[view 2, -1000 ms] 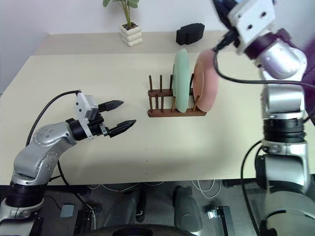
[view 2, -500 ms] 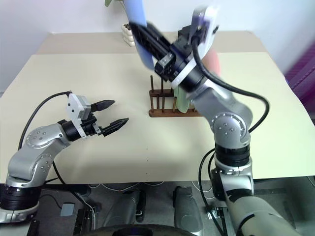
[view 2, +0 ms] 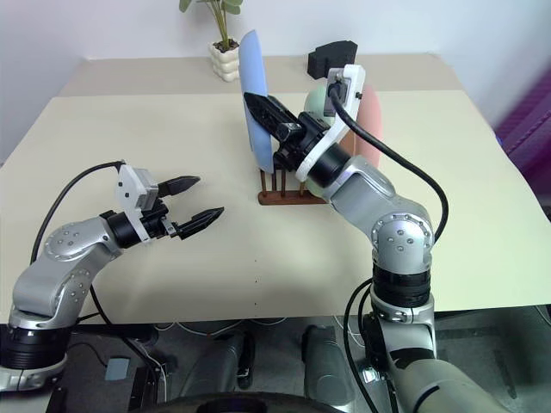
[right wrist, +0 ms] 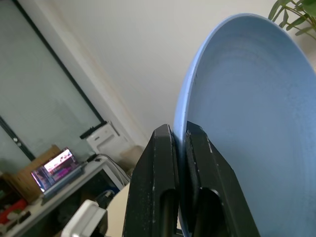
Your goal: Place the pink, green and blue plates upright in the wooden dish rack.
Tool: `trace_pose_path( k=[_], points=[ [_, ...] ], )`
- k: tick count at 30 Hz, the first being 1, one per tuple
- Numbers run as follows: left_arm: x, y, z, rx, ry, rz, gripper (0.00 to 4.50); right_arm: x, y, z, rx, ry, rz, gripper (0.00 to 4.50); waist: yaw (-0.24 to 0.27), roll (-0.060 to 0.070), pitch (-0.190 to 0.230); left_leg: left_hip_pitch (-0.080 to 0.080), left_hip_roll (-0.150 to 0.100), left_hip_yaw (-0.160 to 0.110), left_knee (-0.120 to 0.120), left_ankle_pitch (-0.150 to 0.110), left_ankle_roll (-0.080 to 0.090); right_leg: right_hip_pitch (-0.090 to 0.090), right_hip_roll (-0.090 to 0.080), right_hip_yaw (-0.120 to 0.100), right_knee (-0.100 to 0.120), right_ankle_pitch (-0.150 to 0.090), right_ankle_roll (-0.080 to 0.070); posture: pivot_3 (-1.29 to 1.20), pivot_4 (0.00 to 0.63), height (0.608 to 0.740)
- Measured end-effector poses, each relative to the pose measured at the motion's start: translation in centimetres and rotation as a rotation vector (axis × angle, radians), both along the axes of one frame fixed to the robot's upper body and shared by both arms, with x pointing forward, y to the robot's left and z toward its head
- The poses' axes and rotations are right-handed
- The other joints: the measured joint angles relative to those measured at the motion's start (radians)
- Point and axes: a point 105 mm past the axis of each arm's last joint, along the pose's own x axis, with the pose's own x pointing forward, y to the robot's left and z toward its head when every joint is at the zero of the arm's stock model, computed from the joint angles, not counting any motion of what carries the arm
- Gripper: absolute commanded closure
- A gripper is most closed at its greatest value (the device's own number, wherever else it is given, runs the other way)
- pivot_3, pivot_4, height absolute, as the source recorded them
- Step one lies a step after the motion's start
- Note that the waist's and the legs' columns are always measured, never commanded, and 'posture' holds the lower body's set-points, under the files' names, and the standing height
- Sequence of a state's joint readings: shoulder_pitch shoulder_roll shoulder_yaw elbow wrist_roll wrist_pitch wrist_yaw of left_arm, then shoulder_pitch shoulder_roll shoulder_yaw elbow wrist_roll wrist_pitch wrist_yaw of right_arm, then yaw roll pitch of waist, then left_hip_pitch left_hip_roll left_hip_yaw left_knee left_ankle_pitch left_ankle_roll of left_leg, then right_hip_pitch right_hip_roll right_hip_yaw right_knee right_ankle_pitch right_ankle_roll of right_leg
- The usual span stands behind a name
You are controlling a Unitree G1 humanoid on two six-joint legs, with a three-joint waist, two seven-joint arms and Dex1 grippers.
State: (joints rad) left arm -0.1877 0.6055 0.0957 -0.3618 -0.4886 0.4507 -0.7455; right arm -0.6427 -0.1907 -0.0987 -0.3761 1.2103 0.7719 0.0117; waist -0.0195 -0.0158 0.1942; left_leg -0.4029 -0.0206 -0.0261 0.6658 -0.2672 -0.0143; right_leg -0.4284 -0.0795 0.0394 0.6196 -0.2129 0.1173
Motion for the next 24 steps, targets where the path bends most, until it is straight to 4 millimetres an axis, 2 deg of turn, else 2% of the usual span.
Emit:
trace_pose_path(
  k=[16,24],
  points=[
    [0.0,0.0,0.0,0.003,0.0,0.002,0.0,1.2,-1.0,-0.4,0.087,0.106,-0.056,4.45,-0.001,0.0,0.0,0.0,0.0,0.0,0.0,0.0,0.0,0.0,0.0,0.0,0.0,0.0,0.0,0.0,0.15,0.733],
    [0.0,0.1,0.0,0.003,0.0,0.003,0.0,1.5,-1.1,-1.0,0.07,0.157,-0.085,4.45,-0.001,0.0,0.0,0.0,0.0,0.0,0.0,0.0,0.0,0.0,0.0,0.0,0.0,0.0,0.0,0.0,0.15,0.733]
  ],
)
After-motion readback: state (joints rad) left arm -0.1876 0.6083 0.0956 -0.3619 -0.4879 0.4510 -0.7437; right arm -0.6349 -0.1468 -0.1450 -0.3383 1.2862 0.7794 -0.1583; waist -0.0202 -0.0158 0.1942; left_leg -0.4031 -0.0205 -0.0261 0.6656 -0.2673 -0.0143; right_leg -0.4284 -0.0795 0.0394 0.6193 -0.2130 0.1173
